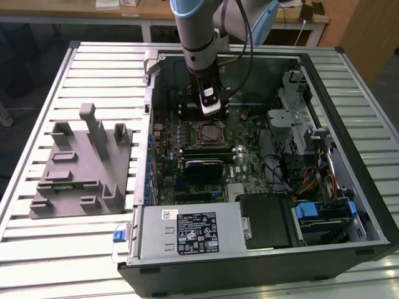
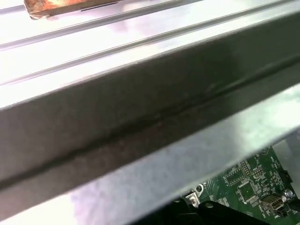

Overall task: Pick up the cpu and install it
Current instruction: 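Install the first cpu locking lever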

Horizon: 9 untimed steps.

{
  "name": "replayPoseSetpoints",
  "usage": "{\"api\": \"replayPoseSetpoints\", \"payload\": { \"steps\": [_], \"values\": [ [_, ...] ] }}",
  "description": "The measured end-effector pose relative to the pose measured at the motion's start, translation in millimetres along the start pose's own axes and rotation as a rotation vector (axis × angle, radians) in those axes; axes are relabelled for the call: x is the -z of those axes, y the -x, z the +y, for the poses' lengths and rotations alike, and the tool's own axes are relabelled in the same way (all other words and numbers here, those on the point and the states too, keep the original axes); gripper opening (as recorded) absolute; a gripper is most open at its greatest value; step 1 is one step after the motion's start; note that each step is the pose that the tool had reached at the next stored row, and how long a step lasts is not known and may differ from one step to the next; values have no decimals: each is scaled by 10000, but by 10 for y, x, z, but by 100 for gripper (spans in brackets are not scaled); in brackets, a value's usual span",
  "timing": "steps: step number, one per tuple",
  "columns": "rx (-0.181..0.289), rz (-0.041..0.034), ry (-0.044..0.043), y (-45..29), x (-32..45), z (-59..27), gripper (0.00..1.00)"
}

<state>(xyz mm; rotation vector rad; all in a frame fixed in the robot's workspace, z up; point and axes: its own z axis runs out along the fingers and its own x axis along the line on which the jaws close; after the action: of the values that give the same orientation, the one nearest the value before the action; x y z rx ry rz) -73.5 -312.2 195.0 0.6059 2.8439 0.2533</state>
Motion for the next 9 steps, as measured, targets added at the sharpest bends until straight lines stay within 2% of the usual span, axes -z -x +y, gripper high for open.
{"api": "replayPoseSetpoints", "payload": {
  "steps": [9],
  "values": [
    [4,-22,10,3,10,0,11]
  ]
}}
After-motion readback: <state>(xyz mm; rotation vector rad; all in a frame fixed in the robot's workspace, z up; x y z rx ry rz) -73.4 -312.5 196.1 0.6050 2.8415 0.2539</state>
